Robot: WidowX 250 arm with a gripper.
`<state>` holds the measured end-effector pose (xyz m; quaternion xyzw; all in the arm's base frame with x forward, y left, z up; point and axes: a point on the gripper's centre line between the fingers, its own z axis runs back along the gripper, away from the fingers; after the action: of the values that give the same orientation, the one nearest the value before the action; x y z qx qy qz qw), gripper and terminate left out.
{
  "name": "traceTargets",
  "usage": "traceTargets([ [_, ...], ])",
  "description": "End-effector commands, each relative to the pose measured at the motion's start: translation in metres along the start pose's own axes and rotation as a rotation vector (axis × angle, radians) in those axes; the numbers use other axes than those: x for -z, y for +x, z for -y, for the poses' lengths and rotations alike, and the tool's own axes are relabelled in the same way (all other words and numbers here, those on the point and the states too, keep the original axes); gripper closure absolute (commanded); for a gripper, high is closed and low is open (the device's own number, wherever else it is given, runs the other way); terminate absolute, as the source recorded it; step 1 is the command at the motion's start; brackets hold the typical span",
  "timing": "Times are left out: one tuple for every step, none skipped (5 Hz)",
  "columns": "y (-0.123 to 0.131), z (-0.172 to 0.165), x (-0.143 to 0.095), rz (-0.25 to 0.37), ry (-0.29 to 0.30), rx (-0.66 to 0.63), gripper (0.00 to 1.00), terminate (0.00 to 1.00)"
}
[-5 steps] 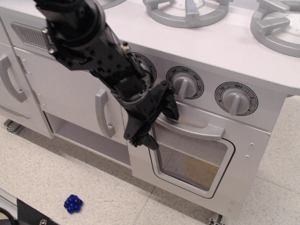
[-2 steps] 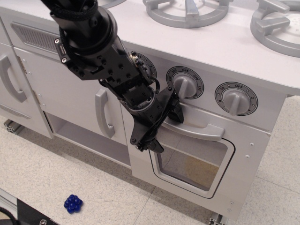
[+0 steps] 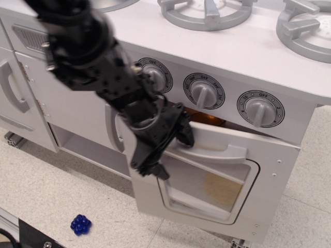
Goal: Open oven
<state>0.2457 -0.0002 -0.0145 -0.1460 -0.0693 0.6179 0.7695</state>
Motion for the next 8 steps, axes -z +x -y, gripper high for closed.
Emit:
traceTargets([
  [-0.011, -0.017, -0.024, 0.046, 0.125, 0.235, 0.0, 0.0],
  [-0.025, -0.021, -0.035, 0.038, 0.208, 0.376, 0.0, 0.0],
  [-0.035, -0.021, -0.051, 0.012, 0.221, 0.469, 0.0, 0.0],
  [-0.032, -0.007, -0.069, 0.101, 0.196, 0.558, 0.0, 0.0],
  [-0.014, 0.008, -0.071, 0.177, 0.17, 0.64, 0.0, 0.0],
  [0.011, 0.02, -0.07, 0.22, 0.18, 0.743, 0.0, 0.0],
  [0.026, 0.024, -0.07, 0.202, 0.161, 0.825, 0.0, 0.0],
  [0.04, 0.03, -0.074, 0.207, 0.175, 0.861, 0.0, 0.0],
])
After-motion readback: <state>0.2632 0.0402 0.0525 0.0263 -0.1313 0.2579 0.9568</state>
